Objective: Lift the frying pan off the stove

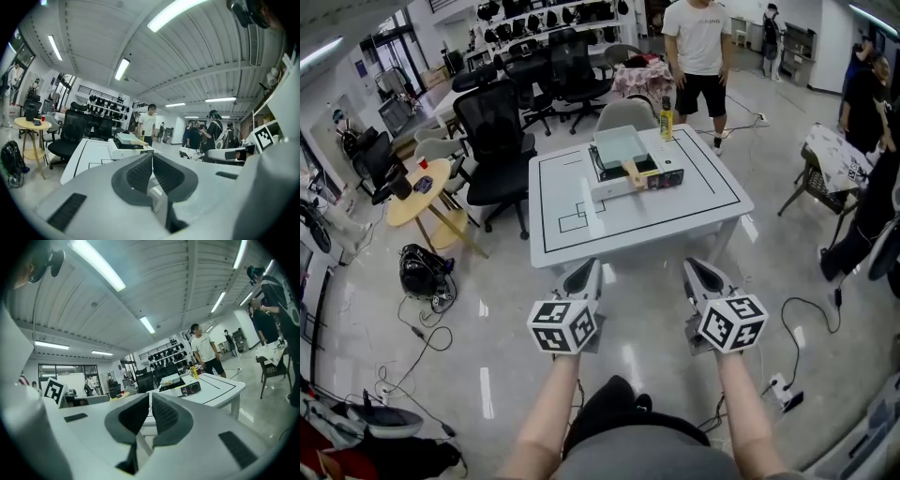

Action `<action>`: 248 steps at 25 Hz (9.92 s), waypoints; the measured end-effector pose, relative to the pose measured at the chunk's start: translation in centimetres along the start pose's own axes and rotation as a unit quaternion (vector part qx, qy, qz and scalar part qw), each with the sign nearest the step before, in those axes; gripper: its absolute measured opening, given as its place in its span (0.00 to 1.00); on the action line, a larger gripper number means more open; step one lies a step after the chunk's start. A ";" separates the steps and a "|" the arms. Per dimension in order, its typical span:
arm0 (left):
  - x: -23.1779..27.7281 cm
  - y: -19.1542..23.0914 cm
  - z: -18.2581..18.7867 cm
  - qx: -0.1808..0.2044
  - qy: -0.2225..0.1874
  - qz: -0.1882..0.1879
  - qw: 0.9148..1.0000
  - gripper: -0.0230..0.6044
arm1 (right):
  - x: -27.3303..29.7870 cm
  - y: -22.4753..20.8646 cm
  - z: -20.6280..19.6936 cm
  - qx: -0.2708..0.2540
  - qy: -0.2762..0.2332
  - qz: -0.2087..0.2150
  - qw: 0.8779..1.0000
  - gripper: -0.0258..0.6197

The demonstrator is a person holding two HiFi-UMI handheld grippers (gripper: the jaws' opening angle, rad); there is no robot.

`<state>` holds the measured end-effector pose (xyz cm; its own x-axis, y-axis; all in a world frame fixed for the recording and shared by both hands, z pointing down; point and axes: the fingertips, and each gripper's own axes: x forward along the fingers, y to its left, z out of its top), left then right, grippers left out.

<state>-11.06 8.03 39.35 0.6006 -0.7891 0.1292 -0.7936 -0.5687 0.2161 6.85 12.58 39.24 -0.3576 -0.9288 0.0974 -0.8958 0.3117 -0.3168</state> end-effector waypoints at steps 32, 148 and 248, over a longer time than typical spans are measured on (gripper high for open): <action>17.3 9.5 1.2 -0.285 0.013 -0.102 0.953 0.29 | 14.8 -8.5 3.2 0.211 0.017 0.075 0.974 0.29; 40.3 9.1 -1.2 -0.601 0.180 -0.210 0.750 0.28 | 34.8 -8.2 -0.2 0.452 0.340 0.374 0.735 0.39; 35.0 4.0 12.6 -0.371 0.114 -0.258 0.885 0.28 | 30.6 -1.6 9.8 0.297 0.251 0.457 0.800 0.27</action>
<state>5.59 -24.77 32.52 0.9357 -0.3529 0.0012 -0.1758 -0.4633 0.8686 -0.07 -18.30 33.48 -0.9861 -0.1237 -0.1109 0.0296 0.5257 -0.8501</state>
